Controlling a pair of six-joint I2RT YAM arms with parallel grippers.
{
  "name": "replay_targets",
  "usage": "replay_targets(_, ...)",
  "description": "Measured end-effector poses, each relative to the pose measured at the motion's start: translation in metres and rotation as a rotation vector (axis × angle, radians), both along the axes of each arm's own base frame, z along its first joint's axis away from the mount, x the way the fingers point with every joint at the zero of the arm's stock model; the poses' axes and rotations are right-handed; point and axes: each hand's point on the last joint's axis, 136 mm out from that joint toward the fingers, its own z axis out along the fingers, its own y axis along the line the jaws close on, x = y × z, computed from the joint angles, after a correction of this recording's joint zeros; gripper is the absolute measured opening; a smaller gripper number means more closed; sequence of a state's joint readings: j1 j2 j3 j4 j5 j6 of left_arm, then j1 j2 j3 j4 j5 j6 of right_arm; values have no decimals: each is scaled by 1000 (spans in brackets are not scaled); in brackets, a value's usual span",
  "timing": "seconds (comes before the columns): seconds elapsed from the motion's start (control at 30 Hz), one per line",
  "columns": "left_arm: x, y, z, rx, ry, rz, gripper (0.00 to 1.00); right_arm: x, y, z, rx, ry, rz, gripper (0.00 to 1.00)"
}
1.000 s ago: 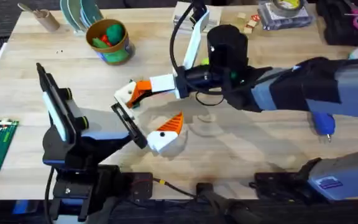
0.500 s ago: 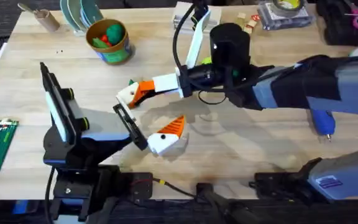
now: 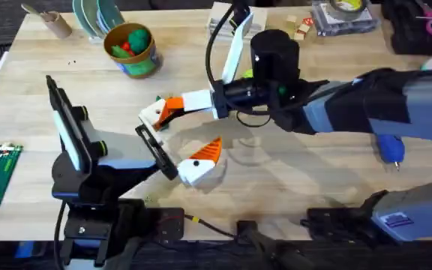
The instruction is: Pick up the gripper from the table and insert it into the empty holder that is missing its gripper. Then pick up a screw, insert it into the mounting hole, and use the screwdriver to tighten it. Finally, clean up the table by picking up the vegetable and placing it into the bucket.
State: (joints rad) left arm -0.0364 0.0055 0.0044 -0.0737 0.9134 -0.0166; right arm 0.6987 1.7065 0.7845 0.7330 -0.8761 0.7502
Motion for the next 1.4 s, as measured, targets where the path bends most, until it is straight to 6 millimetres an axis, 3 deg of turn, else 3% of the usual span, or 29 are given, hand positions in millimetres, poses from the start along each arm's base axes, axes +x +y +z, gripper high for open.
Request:
replay_targets(0.17, 0, 0, 0, 0, 0, 0, 993, -1, 0, 0, 0, 1, 3, 15)
replay_targets(0.43, -3, -2, 0, -1, 0, -23, 993, -4, -5, -2, 7, 24, 50, 187)
replay_targets(0.53, -10, -7, 0, 1, -4, -71, 993, -3, -11, -3, 11, 38, 73, 412)
replay_targets(0.6, -14, -9, 0, 3, -8, -95, 993, -3, -15, -5, 14, 52, 90, 479)
replay_targets(0.97, -26, -17, 1, 9, -31, -178, 993, -7, -27, -5, 31, 88, 156, 613)
replay_targets(1.23, -41, -25, 2, 8, -41, -273, 992, -11, -31, -2, 46, 93, 196, 814)
replay_targets(1.4, -49, -28, 1, 3, -33, -319, 993, -14, -33, 0, 53, 99, 219, 844)
